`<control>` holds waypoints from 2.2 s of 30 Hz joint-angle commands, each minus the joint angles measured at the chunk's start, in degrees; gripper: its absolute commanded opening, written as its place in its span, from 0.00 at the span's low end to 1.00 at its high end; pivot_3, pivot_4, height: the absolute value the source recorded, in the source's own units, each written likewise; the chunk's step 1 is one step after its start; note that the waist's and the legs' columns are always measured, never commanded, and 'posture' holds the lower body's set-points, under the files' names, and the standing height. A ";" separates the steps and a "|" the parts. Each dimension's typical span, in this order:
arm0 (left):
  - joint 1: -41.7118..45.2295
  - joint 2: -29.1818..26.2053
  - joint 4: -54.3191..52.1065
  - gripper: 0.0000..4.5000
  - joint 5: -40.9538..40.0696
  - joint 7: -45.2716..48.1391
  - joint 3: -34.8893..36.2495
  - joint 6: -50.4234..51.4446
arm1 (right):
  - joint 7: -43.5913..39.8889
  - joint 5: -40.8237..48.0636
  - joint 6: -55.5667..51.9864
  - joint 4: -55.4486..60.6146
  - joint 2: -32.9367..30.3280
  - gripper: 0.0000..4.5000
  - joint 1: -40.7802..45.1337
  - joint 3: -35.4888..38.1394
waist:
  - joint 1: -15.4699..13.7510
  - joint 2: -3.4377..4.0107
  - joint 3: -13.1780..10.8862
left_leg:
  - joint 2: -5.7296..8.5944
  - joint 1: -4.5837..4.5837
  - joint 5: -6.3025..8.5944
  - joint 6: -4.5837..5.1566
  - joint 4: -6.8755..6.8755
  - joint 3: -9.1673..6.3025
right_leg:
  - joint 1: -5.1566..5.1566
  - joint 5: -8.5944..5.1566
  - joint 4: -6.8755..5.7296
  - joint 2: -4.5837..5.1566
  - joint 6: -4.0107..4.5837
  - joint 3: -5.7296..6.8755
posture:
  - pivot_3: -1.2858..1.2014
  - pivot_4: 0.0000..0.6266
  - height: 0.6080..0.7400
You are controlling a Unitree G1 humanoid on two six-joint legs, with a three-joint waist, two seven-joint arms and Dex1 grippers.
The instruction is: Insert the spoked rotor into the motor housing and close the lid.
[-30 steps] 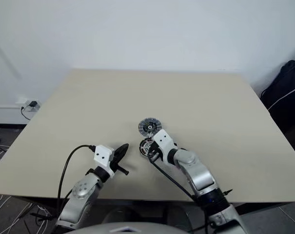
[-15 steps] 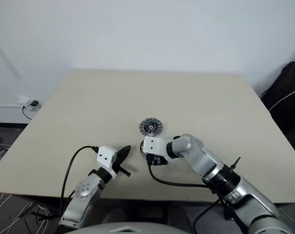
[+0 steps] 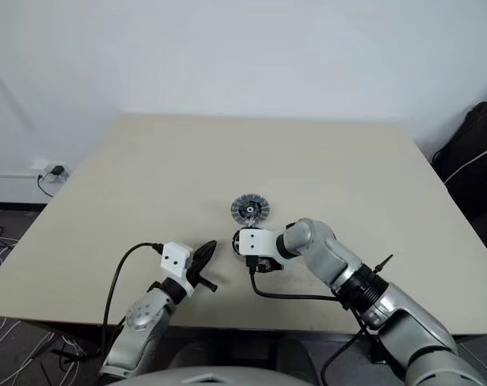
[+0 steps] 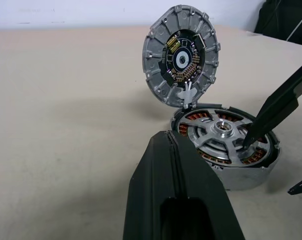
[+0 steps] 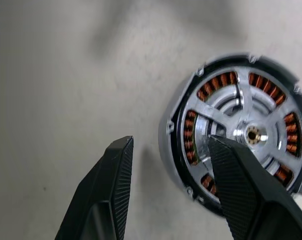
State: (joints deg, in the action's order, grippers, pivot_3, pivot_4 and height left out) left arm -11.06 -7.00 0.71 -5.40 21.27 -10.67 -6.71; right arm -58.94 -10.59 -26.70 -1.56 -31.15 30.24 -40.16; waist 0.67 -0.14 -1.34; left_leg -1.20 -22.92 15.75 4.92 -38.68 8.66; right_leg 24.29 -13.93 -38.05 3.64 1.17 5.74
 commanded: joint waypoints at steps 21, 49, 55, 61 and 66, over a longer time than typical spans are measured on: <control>2.29 0.94 1.56 0.00 -0.30 0.20 0.09 -0.33 | 4.04 -4.11 2.50 2.55 -0.22 0.02 -3.97 5.49 | -0.06 0.05 -0.01 | -0.03 -0.03 0.15 0.25 -0.38 0.02 | -0.07 0.27 -0.07 0.09 -0.17 0.03 | 0.52 0.00 1.00; 1.41 2.02 2.80 0.00 -0.32 1.12 -1.22 0.94 | 27.43 14.90 -63.39 34.37 20.73 0.02 -16.10 29.63 | 0.10 0.19 -0.04 | -0.01 -0.67 0.17 0.27 -0.50 -0.07 | 0.37 0.30 0.07 0.13 -0.20 0.21 | 0.52 0.00 1.00; 1.22 1.74 2.57 0.00 -0.41 1.01 -0.81 1.25 | 30.28 18.61 -62.73 33.06 22.81 0.43 -15.05 27.45 | 0.16 0.20 -0.03 | 0.01 -0.67 0.17 0.27 -0.49 -0.07 | 0.36 0.30 0.11 0.14 -0.20 0.21 | 0.52 0.00 1.00; 1.02 1.65 2.45 0.00 -0.45 0.83 -0.53 1.37 | 28.69 23.76 -58.57 34.82 21.11 0.66 -10.69 26.73 | 0.61 0.22 -0.04 | 0.00 -0.66 0.24 0.40 -0.49 -0.07 | 0.35 0.31 0.08 0.12 -0.22 0.21 | 0.52 0.00 1.00; 1.36 1.78 2.69 0.00 -0.53 0.86 -0.50 1.29 | 22.24 22.75 -44.38 35.89 3.40 0.66 -8.10 14.30 | 0.49 0.24 -0.05 | 0.02 -0.66 0.31 0.52 -0.50 -0.08 | 0.29 0.32 0.22 0.14 -0.26 0.25 | 0.52 0.00 1.00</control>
State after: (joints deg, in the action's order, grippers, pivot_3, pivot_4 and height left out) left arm -10.42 -5.54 4.26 -5.49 22.15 -11.49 -5.12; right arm -34.31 13.51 -76.90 32.79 -23.96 21.14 -22.12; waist 1.16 0.10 -1.39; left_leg -1.17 -23.59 16.05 5.43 -39.19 8.58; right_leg 24.58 -13.60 -37.80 3.79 0.91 5.99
